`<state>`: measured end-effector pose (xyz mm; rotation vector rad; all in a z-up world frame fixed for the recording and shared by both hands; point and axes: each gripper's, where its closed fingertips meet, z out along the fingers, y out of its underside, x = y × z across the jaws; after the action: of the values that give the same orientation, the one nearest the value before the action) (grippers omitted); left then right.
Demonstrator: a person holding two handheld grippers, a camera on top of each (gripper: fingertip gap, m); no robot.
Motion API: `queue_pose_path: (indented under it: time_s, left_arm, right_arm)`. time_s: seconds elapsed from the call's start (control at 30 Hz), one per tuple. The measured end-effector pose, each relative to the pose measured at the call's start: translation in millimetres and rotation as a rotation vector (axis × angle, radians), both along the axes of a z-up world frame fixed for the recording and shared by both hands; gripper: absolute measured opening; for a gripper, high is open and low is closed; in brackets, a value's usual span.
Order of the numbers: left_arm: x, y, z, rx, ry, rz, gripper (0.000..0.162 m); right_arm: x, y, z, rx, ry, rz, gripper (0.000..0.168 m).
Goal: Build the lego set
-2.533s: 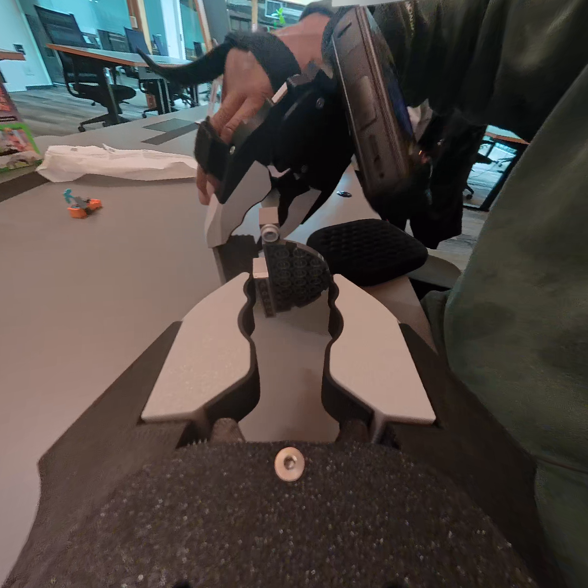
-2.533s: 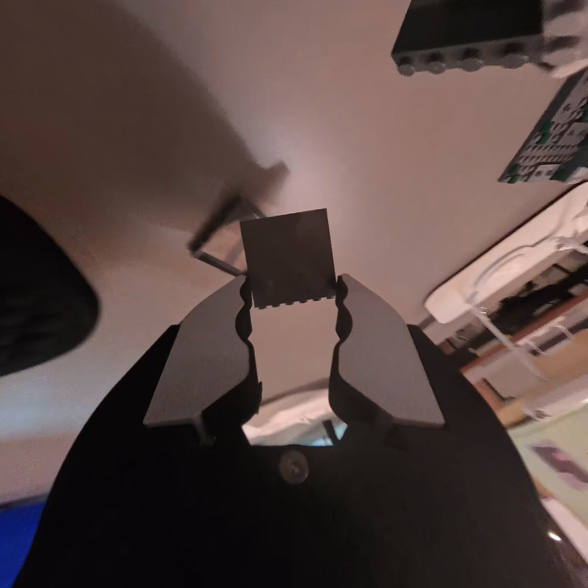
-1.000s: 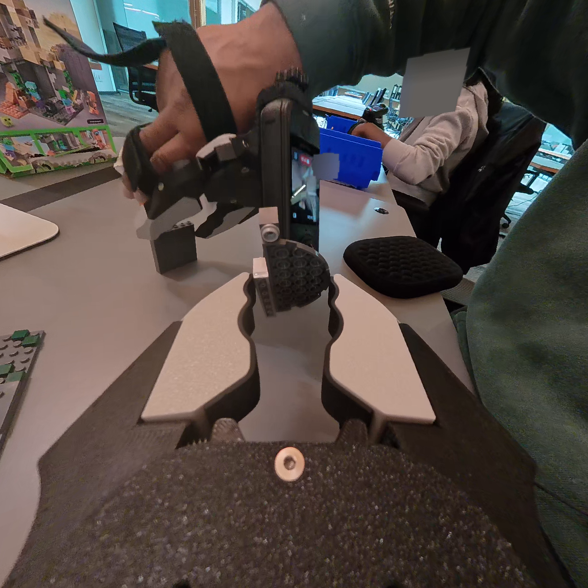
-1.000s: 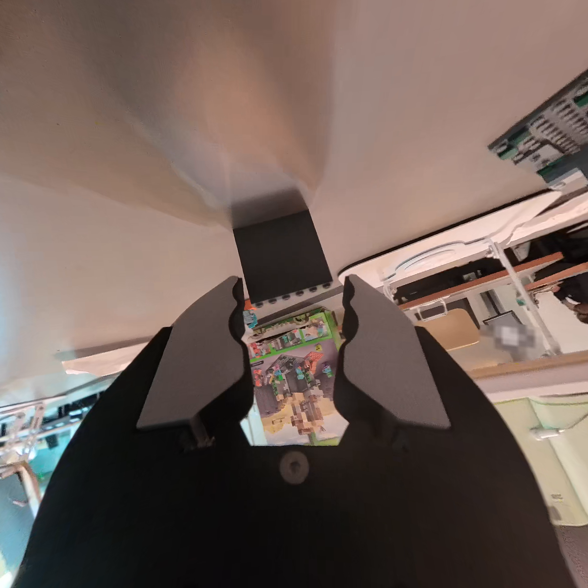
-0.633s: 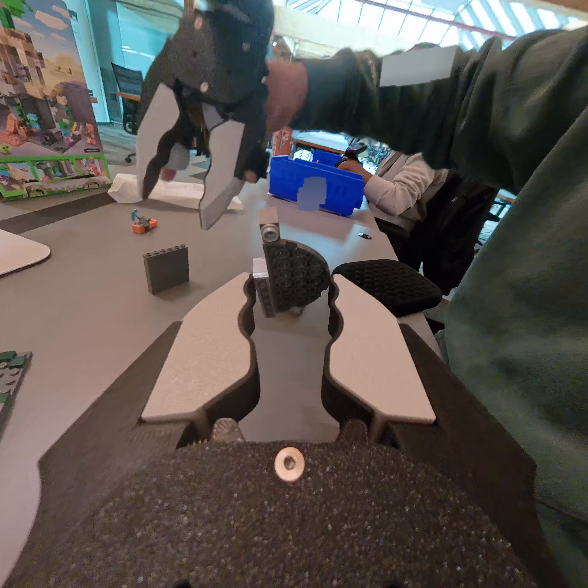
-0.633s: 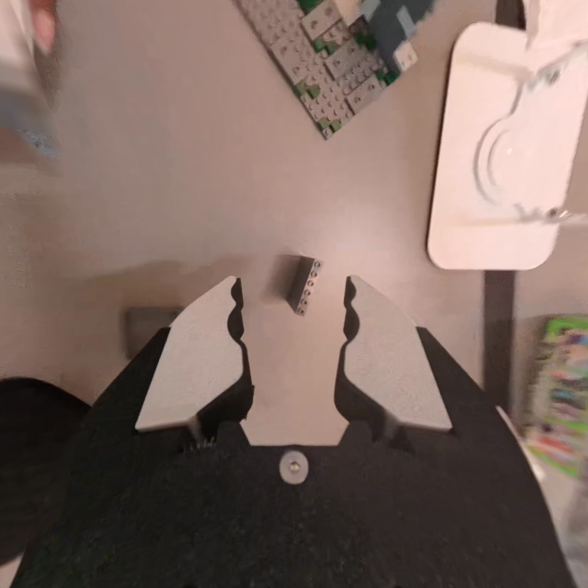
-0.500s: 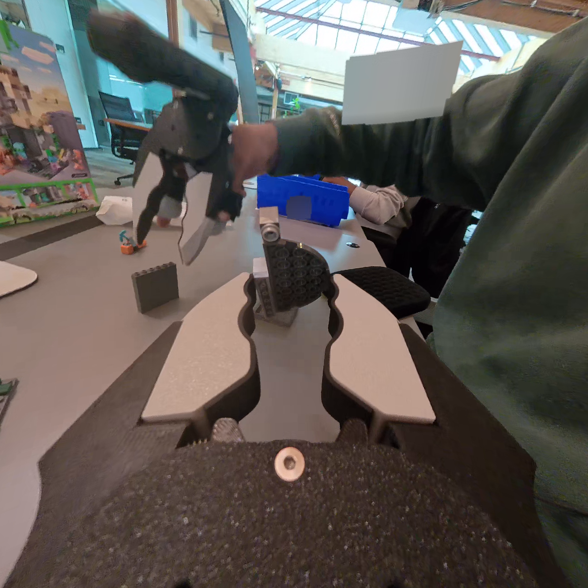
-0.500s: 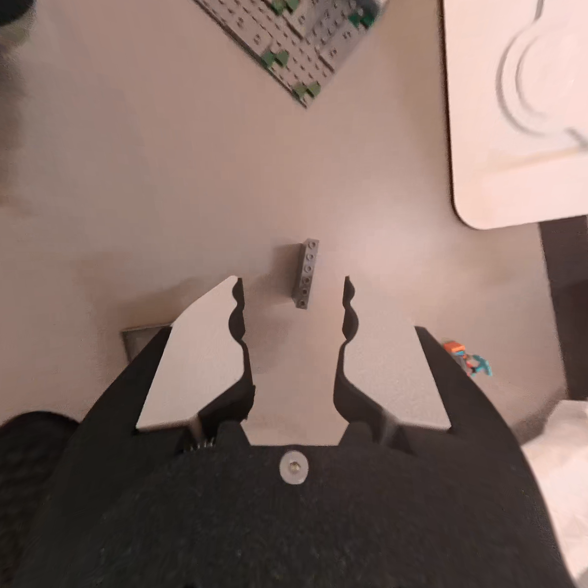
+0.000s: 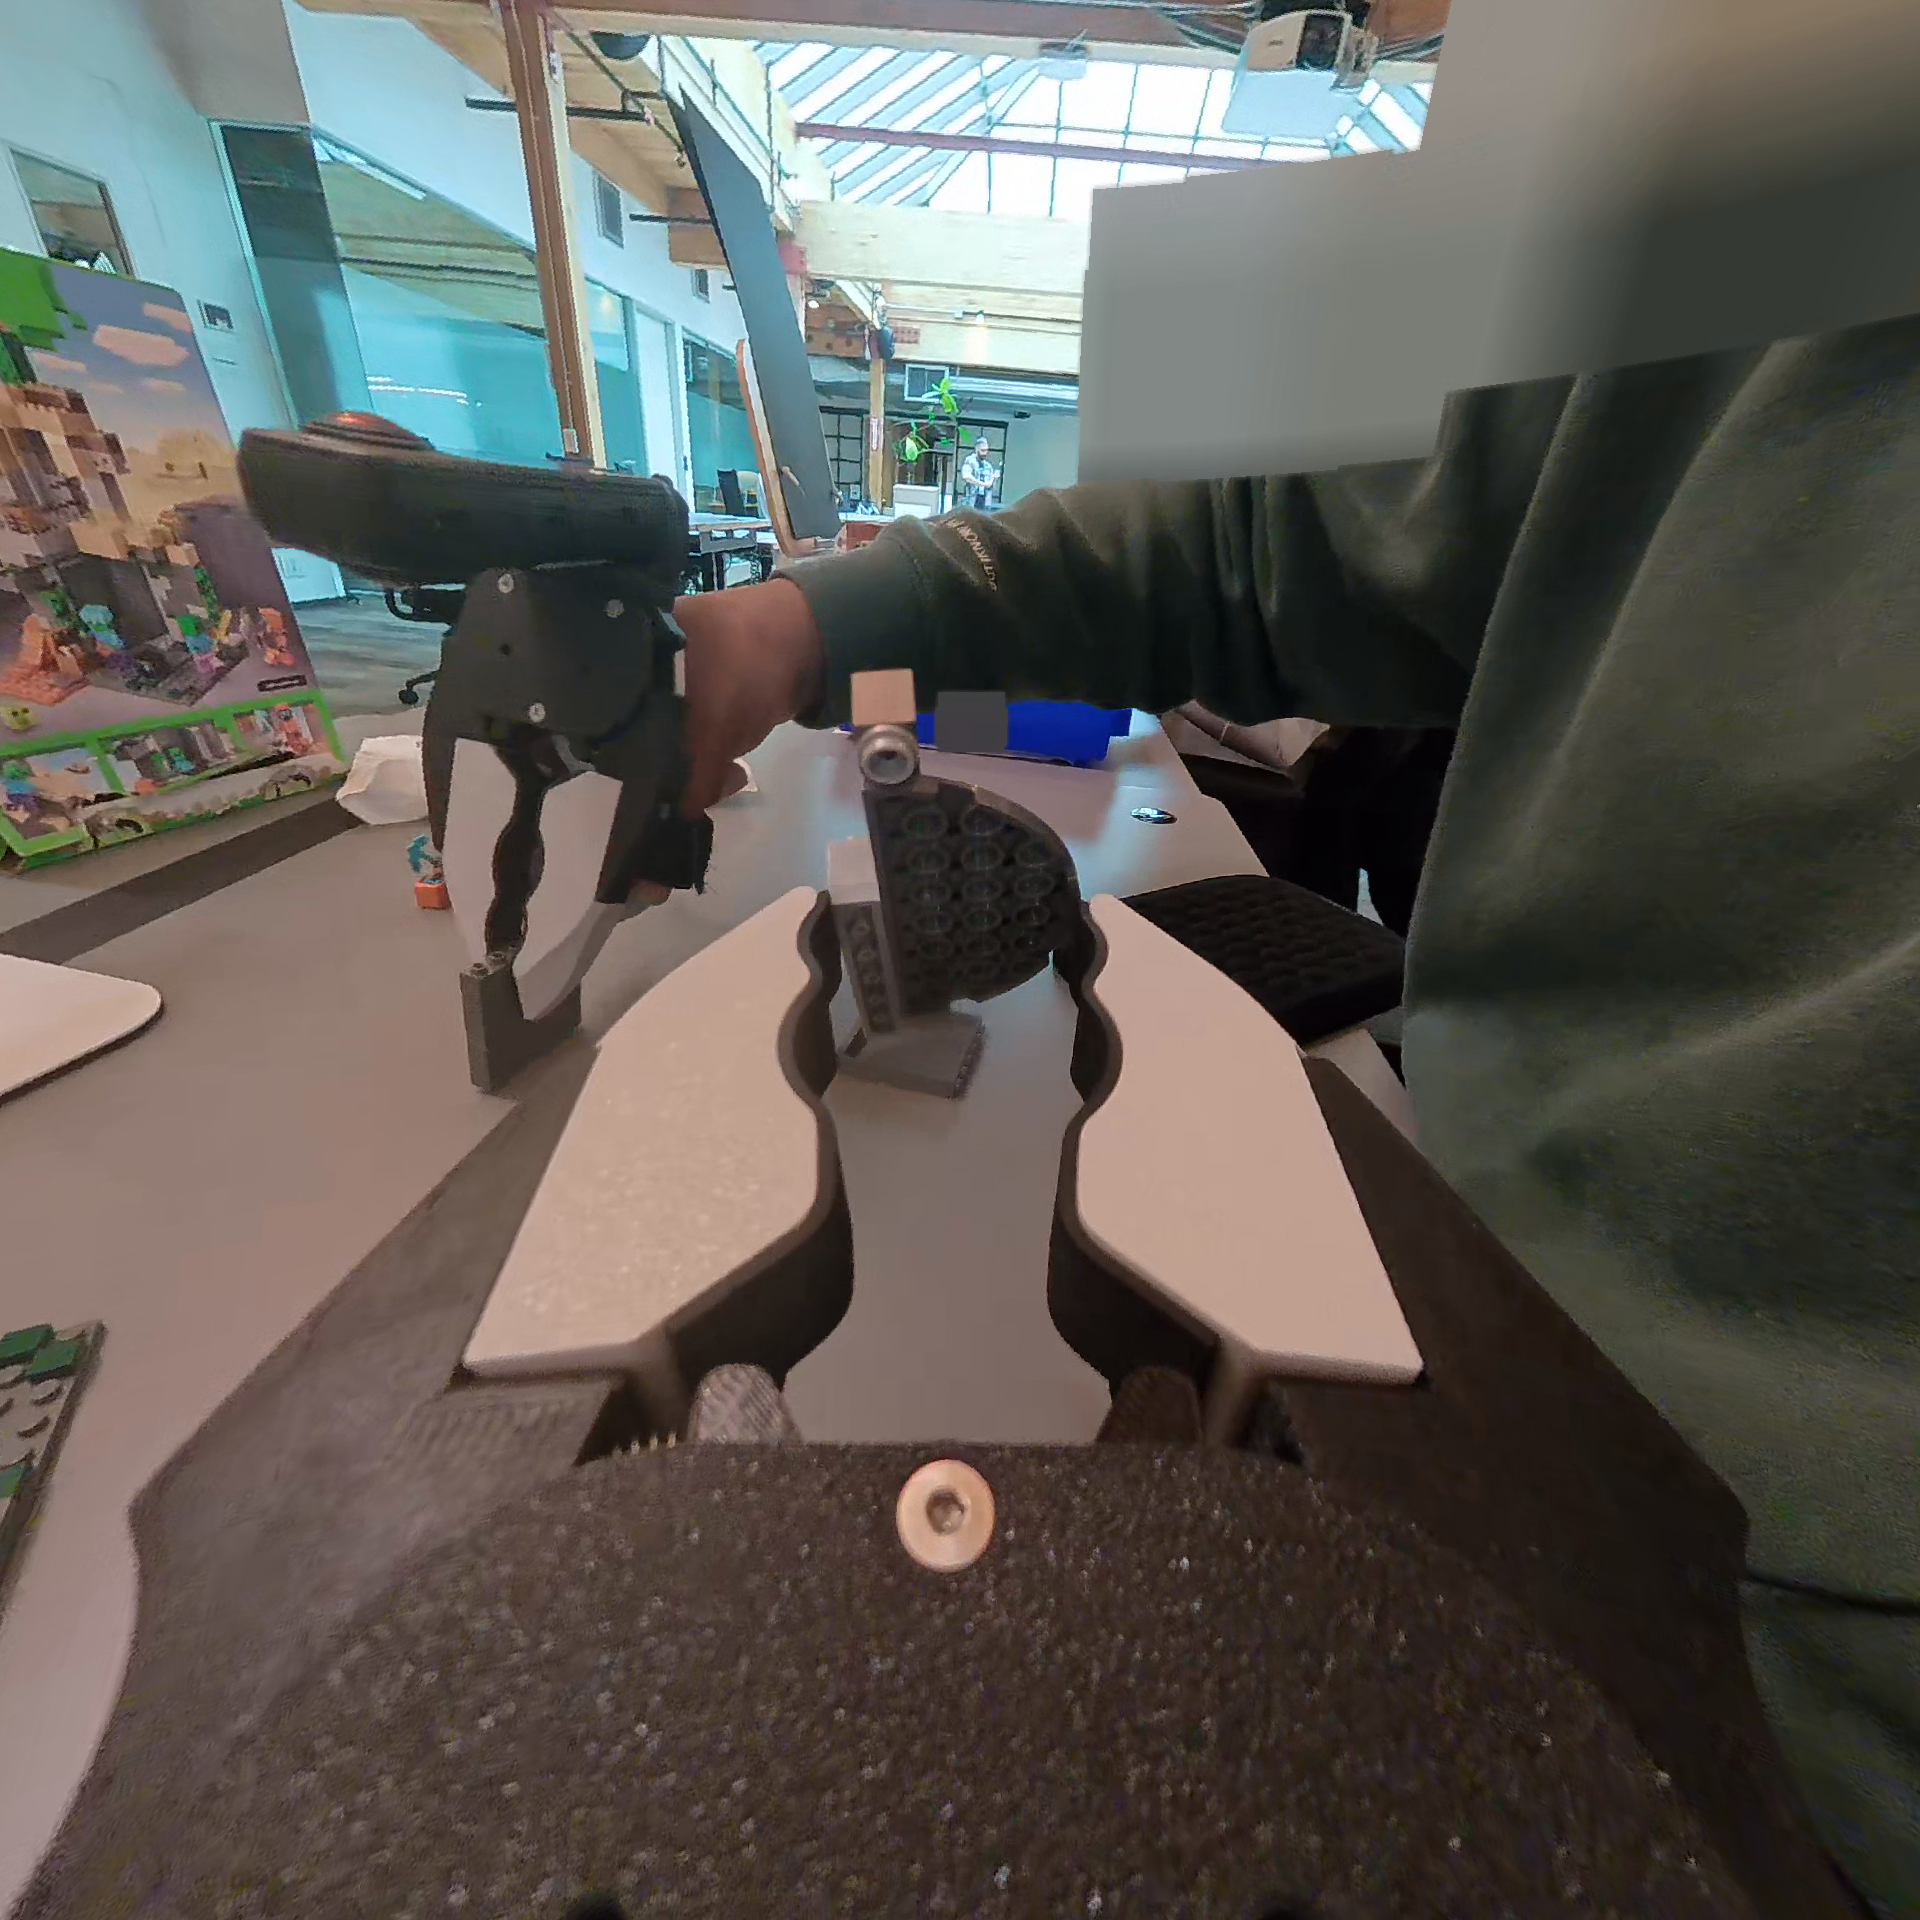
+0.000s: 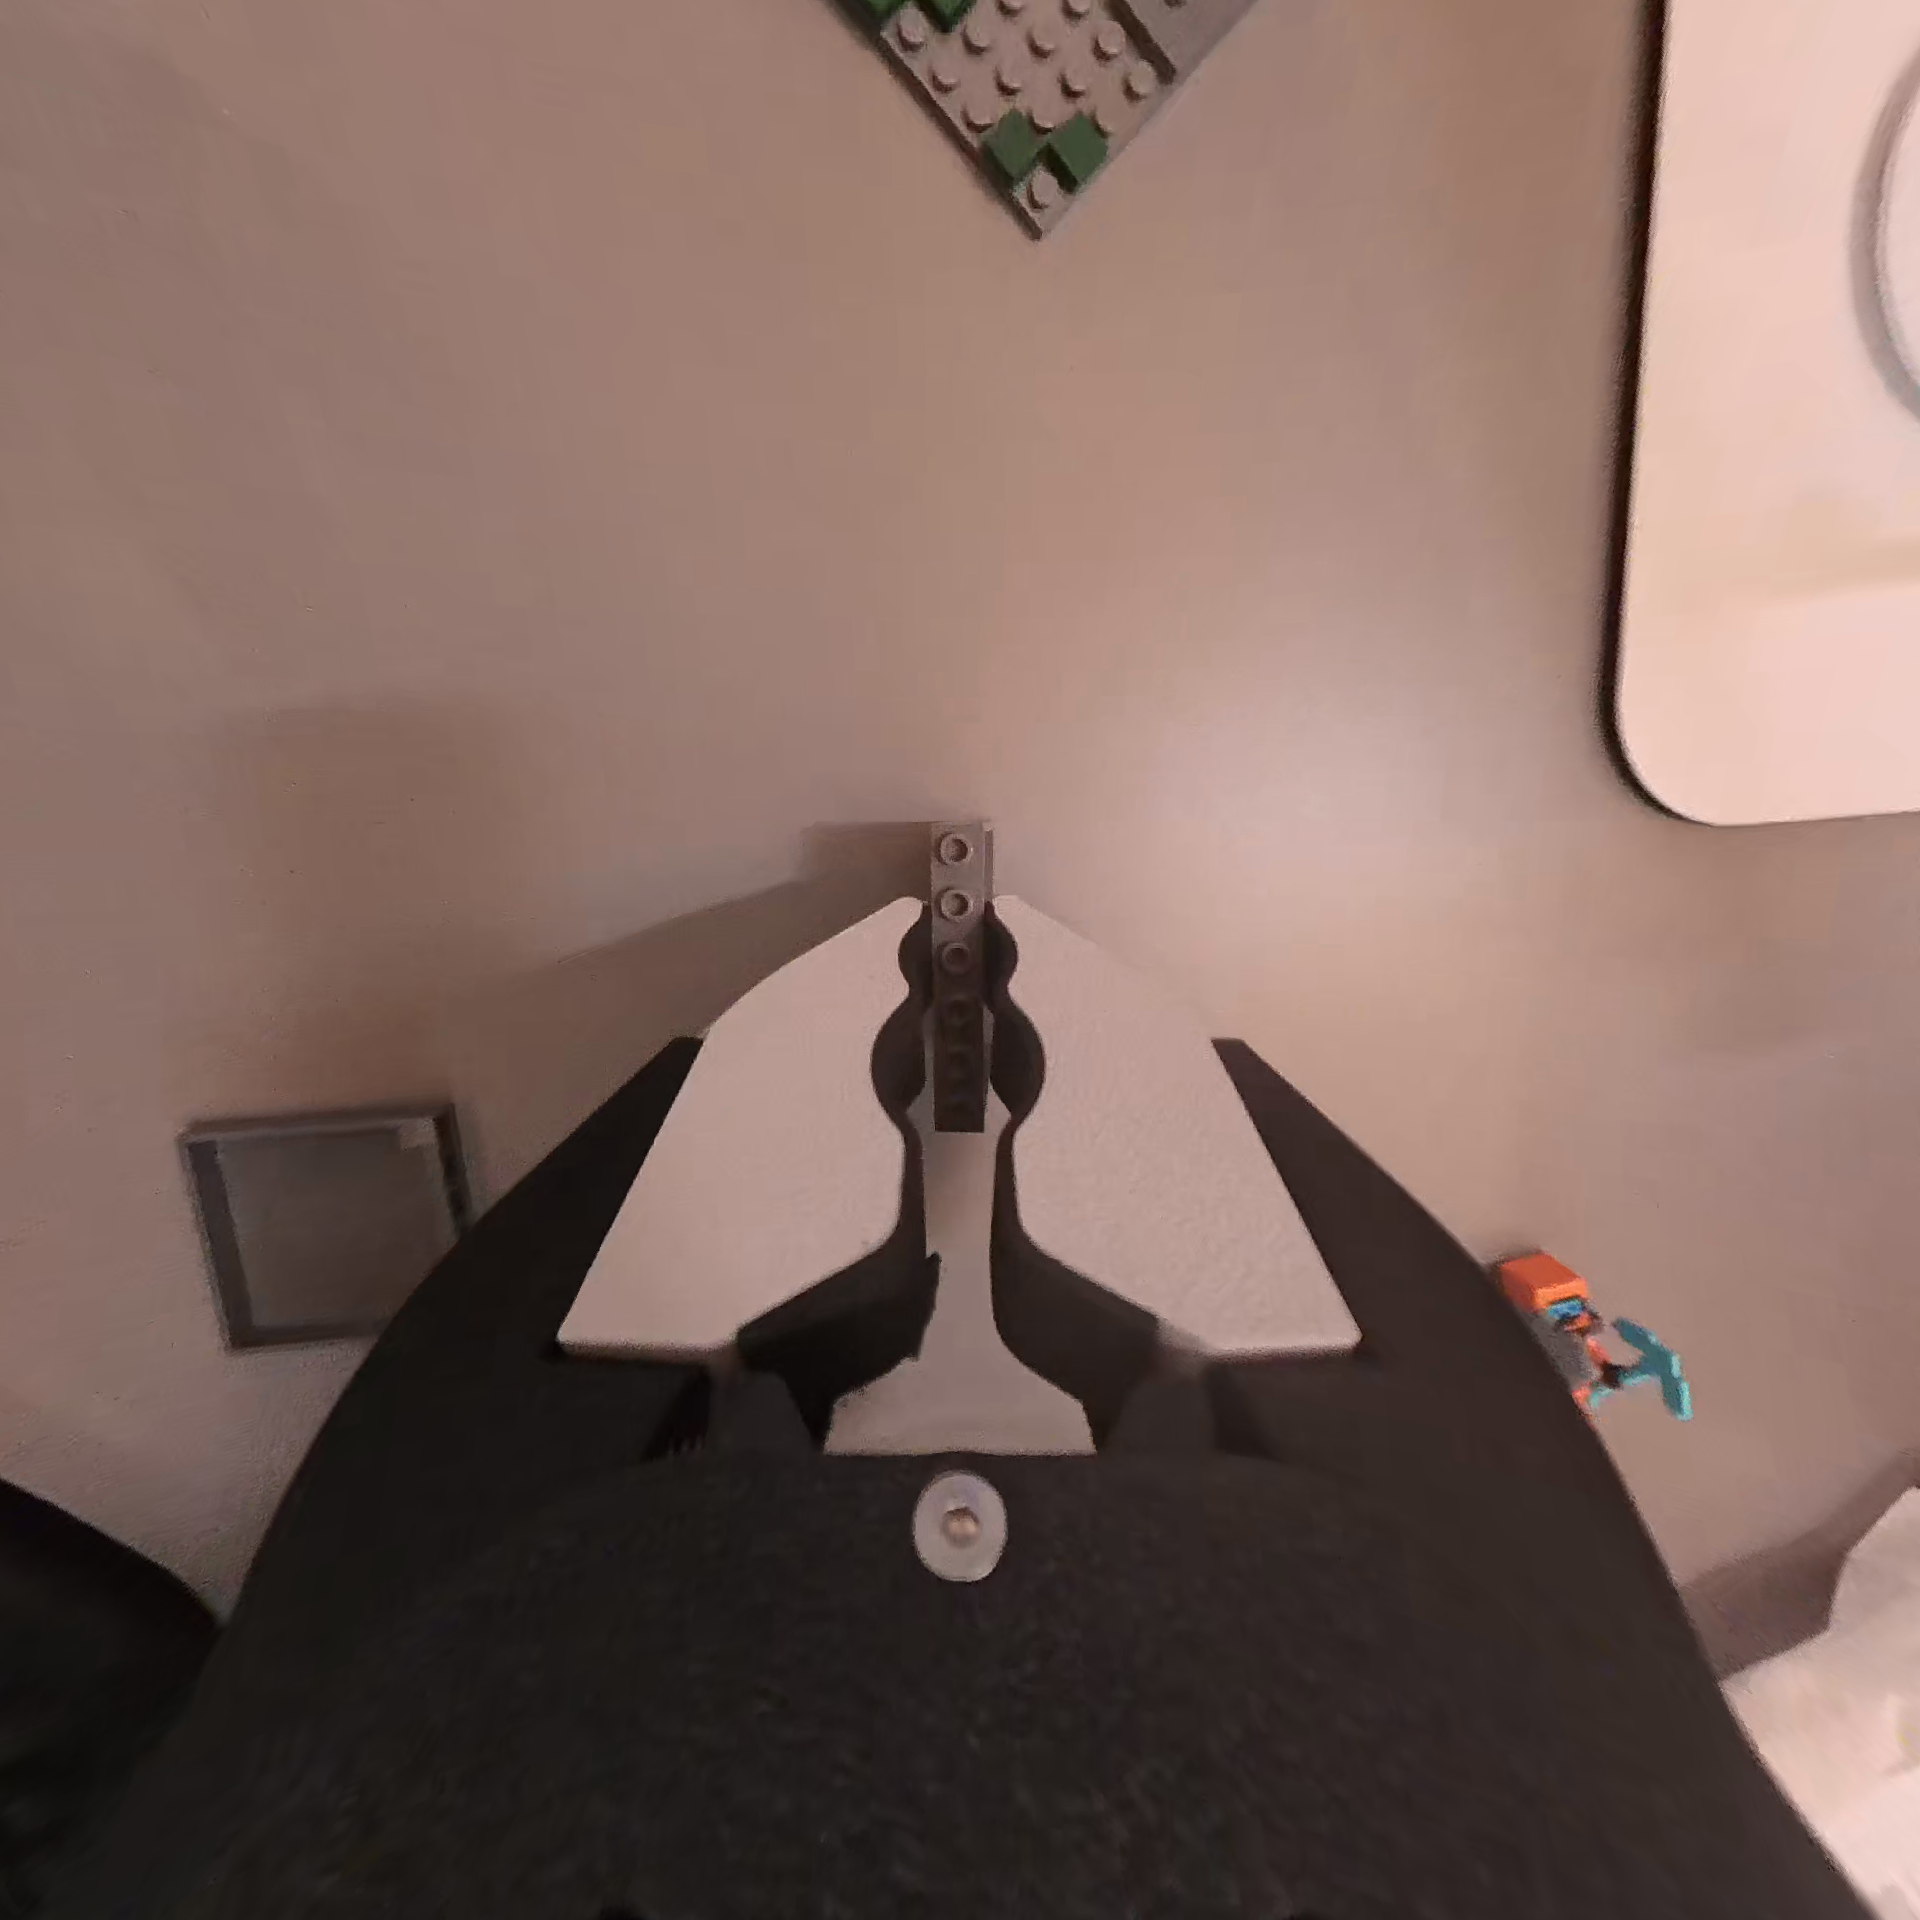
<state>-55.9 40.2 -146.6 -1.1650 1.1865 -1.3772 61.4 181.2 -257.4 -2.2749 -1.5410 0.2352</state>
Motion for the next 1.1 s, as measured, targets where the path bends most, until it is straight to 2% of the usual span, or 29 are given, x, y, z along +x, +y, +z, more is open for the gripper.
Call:
queue_pose_path:
  time_s: [0.07,0.13,0.27,0.37,0.6,1.1]
  left_arm:
    - [-0.5,-1.9,1.4,0.012,-0.010,-0.008,0.043]
    - [-1.3,-4.4,3.9,0.023,-0.026,-0.017,0.043]
    - [-1.0,-6.7,8.0,0.036,-0.051,-0.024,0.043]
    - [-0.2,-7.6,9.2,0.026,-0.060,-0.031,0.043]
    - [0.8,-10.8,11.1,0.006,-0.071,-0.047,0.043]
    - [-0.6,-18.7,19.6,0.003,-0.105,-0.067,0.043]
  right_arm:
    - [-9.4,-5.5,13.3,0.031,0.086,0.052,0.007]
    - [-26.5,-16.5,43.1,0.053,0.256,0.082,0.006]
    - [-68.3,-67.4,127.6,0.086,0.671,0.225,0.006]
    - [-84.4,-102.2,155.2,0.079,0.808,0.274,0.006]
    - [-99.3,-132.2,141.6,0.062,0.811,0.300,0.006]
    - [-102.9,-145.8,141.2,-0.001,0.900,0.262,0.007]
